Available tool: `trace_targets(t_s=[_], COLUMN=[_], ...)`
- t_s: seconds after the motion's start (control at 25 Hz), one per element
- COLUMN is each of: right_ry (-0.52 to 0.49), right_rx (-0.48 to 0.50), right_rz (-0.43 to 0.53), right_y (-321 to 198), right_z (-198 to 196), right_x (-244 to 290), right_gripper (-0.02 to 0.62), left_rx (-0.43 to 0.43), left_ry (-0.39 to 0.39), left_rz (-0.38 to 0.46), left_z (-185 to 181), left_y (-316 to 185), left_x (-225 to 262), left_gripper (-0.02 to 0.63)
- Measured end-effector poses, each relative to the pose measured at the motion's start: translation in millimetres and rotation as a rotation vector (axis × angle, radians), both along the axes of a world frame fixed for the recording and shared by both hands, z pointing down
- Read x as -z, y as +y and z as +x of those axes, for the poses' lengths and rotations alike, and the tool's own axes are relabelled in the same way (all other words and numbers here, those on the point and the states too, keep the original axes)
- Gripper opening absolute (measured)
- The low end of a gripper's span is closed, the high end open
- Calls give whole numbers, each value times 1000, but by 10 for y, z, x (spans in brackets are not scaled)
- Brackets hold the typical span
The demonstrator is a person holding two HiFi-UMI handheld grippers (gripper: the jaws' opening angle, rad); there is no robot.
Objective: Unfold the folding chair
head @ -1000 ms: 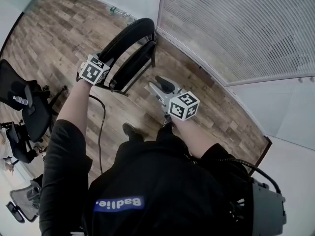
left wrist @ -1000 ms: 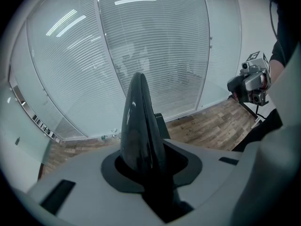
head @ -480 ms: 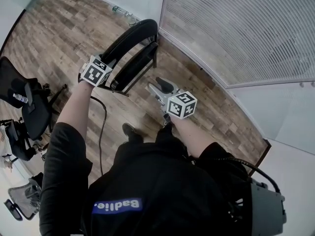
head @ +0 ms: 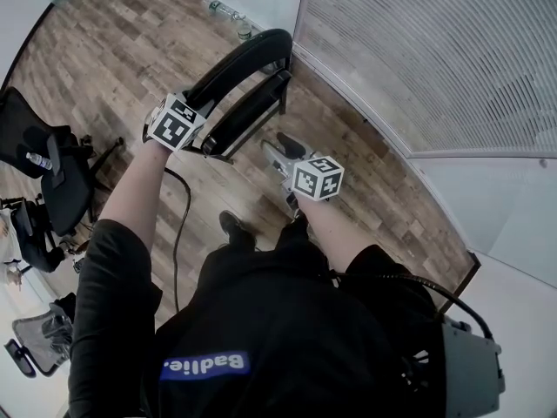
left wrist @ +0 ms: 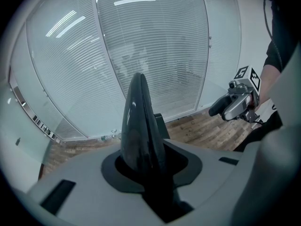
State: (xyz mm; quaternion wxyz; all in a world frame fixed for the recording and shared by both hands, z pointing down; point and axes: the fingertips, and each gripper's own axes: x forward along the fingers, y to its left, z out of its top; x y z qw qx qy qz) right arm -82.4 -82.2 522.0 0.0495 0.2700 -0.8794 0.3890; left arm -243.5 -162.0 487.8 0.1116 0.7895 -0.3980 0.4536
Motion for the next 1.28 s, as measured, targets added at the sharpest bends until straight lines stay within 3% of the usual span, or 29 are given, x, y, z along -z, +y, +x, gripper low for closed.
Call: trace_targets(t_s=[1.28], right_ry=[-44], right_rx=[-103], right_rz=[-244], right_y=[-456], right_z=[-495], right_x=[-1049], right_gripper=[225], left_rx=[-8], left_ry=[-5], left_rz=[11], left_z=[24], left_y=[45], left_x=[-24], left_gripper=[95])
